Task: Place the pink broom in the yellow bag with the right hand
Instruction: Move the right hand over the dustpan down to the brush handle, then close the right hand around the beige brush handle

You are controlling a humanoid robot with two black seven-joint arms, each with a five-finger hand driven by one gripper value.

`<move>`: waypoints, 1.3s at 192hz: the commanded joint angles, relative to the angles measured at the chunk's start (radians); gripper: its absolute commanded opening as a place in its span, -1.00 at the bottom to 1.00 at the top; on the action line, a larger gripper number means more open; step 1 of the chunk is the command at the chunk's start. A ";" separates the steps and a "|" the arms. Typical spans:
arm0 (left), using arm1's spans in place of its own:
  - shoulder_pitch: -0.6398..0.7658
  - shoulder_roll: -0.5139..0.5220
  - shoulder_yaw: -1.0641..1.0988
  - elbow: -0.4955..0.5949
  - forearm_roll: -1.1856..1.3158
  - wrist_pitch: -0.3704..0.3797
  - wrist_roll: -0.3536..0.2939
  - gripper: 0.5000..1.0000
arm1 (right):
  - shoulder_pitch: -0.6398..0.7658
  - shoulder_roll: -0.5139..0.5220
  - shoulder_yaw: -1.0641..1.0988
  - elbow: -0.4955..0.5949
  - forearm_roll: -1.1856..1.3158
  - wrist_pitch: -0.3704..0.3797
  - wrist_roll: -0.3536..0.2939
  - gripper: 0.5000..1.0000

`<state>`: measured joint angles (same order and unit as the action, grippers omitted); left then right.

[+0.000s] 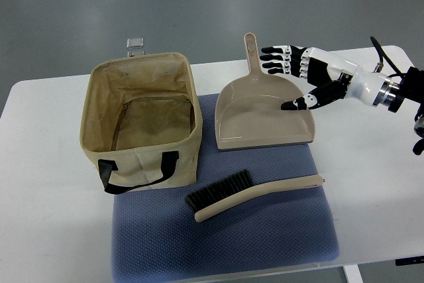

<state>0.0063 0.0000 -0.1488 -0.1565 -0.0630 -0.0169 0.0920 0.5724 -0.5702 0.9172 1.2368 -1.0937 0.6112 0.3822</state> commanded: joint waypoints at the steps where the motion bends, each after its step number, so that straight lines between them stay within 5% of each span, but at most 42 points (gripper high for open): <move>1: 0.000 0.000 0.000 0.000 0.000 0.000 0.000 1.00 | 0.012 -0.050 -0.052 0.089 -0.137 0.000 0.009 0.69; 46: 0.000 0.000 0.000 0.000 0.000 0.000 0.000 1.00 | 0.041 -0.146 -0.250 0.243 -0.390 -0.157 0.010 0.69; 118: 0.000 0.000 -0.001 0.000 0.000 0.000 0.000 1.00 | 0.049 -0.188 -0.517 0.273 -0.583 -0.418 0.003 0.66; 160: 0.000 0.000 -0.001 0.000 0.000 0.000 0.000 1.00 | 0.060 -0.189 -0.561 0.270 -0.627 -0.485 -0.025 0.33; 249: 0.000 0.000 0.000 0.000 -0.001 0.000 0.000 1.00 | 0.060 -0.177 -0.601 0.256 -0.695 -0.570 -0.075 0.07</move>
<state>0.0061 0.0000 -0.1498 -0.1565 -0.0630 -0.0169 0.0920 0.6321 -0.7506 0.3218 1.4986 -1.7851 0.0591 0.3206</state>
